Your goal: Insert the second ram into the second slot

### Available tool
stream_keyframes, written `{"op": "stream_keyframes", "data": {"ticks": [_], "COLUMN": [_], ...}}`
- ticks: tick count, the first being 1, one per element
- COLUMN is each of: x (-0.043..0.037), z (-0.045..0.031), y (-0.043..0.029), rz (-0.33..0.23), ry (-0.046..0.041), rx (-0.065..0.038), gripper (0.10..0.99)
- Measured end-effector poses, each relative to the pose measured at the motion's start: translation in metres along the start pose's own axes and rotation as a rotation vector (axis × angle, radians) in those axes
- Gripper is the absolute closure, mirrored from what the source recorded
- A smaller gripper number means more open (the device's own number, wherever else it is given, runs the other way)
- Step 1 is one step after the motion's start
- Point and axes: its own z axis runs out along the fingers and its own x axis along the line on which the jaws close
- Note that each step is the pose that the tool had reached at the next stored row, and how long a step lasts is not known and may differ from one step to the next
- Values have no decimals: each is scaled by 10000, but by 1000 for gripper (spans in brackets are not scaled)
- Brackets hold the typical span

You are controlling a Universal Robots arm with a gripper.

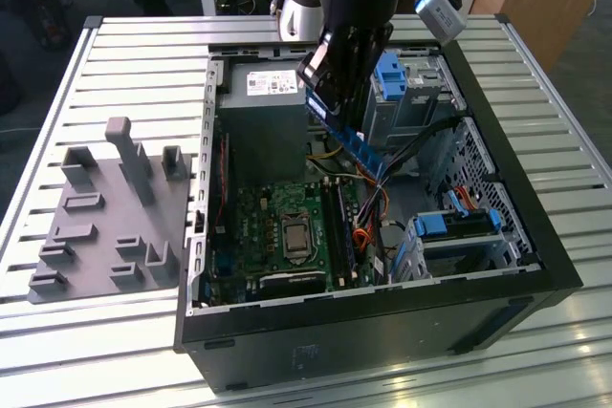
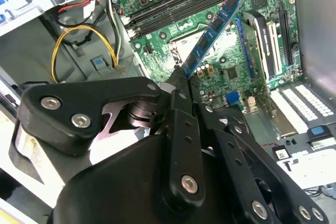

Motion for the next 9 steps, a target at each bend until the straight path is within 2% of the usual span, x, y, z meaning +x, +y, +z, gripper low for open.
{"op": "stream_keyframes", "data": {"ticks": [9], "x": [0], "z": [1], "y": [0], "rz": [736], "ry": [-15], "rx": [4], "gripper": [949]}}
